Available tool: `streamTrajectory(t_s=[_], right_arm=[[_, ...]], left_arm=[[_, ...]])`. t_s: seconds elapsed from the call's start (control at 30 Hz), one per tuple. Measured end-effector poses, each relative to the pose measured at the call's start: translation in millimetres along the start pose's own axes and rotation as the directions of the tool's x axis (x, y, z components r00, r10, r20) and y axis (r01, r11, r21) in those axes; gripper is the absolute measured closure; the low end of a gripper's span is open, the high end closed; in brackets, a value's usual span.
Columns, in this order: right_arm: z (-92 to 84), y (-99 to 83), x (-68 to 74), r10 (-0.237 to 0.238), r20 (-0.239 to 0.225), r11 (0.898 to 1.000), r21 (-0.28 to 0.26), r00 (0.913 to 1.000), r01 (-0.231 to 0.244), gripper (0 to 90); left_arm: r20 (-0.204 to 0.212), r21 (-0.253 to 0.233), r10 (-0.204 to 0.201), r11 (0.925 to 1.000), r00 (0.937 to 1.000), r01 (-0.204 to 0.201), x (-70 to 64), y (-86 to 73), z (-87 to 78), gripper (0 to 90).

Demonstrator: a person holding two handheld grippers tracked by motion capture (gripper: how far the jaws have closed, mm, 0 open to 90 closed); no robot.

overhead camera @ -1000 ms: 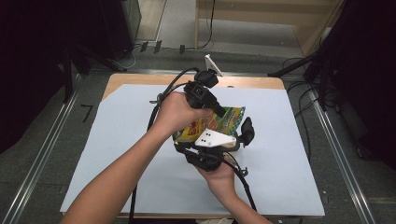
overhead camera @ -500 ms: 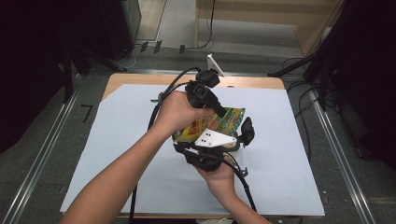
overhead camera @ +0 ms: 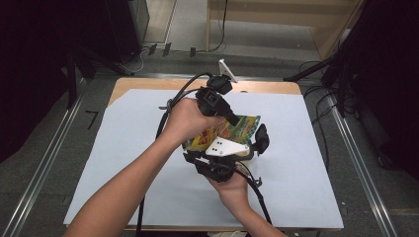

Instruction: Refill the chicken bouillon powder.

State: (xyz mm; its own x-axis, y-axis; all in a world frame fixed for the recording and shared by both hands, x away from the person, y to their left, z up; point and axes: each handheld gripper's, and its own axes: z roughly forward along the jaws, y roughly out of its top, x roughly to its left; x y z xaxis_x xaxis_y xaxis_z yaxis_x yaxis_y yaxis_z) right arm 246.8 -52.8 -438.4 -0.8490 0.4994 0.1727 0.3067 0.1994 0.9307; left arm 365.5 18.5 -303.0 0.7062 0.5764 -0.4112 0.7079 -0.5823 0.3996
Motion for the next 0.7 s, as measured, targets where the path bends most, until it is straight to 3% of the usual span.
streamTrajectory(t_s=[0.7], right_arm=[[-2.5, 1.1, 0.6, -0.008, 0.017, 1.0, -0.021, 0.9998, 0.008, 79.4]], left_arm=[[-0.008, 0.005, -0.007, 1.0, 0.9999, 0.007, 1.4, 3.8, -0.4, 89.5]])
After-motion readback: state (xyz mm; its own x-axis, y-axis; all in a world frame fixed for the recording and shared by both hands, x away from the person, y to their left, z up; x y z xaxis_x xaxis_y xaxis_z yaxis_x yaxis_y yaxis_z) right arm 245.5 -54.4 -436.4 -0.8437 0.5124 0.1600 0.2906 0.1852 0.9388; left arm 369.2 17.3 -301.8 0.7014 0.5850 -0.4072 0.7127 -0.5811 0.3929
